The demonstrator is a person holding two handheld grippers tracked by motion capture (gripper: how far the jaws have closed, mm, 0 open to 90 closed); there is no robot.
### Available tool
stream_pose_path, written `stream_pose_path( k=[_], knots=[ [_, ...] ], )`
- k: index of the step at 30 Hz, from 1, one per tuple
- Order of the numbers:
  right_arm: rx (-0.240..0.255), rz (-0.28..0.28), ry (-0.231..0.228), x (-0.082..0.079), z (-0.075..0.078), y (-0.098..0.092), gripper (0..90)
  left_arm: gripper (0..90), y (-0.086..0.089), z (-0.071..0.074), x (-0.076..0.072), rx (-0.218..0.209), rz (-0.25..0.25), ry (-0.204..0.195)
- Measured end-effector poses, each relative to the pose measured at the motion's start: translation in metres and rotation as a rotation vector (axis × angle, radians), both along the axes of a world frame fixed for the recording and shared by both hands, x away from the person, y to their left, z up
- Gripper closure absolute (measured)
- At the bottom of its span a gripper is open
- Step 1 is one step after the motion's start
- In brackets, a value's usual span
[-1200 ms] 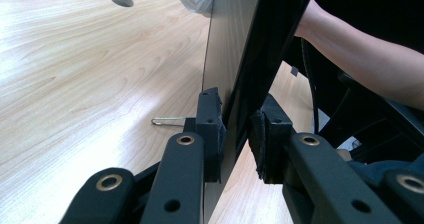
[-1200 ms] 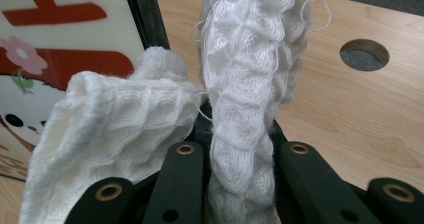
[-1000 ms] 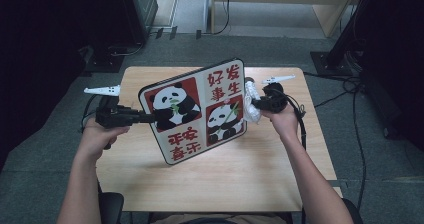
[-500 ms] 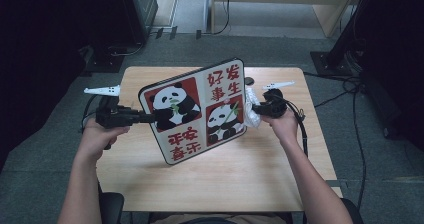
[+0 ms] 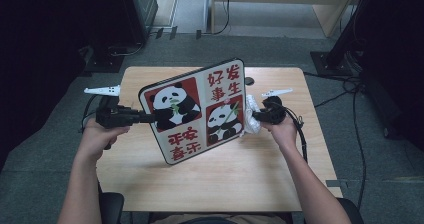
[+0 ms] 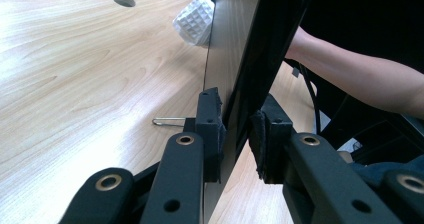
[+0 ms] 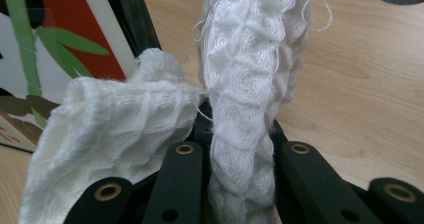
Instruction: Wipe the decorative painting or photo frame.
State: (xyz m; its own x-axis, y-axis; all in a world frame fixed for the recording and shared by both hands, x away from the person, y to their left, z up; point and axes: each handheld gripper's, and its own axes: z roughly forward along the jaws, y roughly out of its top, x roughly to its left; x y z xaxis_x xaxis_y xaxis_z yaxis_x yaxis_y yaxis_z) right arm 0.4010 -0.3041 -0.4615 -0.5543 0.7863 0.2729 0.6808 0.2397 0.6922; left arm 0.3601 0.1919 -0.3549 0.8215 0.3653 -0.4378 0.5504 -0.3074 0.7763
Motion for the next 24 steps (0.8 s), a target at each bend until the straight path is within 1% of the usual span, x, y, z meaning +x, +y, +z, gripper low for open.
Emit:
stream_pose_path(
  k=[4, 8, 9, 13, 18, 21, 24],
  knots=[
    [-0.014, 0.010, 0.018, 0.002, -0.007, 0.000, 78.6, 76.0, 0.000, 0.000, 0.000, 0.000, 0.001, 0.000],
    [0.004, 0.007, 0.033, 0.002, -0.013, -0.002, 78.6, 76.0, 0.000, 0.000, 0.000, -0.001, 0.002, 0.000],
    [0.008, 0.004, 0.045, 0.001, -0.015, -0.003, 78.5, 76.0, 0.000, 0.000, 0.000, -0.002, 0.002, 0.000],
    [-0.009, 0.017, 0.064, 0.003, -0.019, -0.003, 78.5, 76.0, 0.000, 0.000, 0.000, -0.004, 0.002, 0.000],
    [-0.004, 0.006, 0.080, 0.004, -0.015, -0.007, 78.6, 76.0, 0.000, 0.000, 0.000, -0.002, 0.004, 0.001],
    [-0.012, 0.004, 0.070, 0.004, -0.010, -0.009, 78.6, 76.0, 0.000, 0.000, 0.000, -0.002, 0.005, 0.000],
    [-0.016, 0.001, 0.068, 0.005, -0.006, -0.011, 78.5, 76.0, 0.000, 0.000, -0.001, 0.001, 0.007, 0.000]
  ],
)
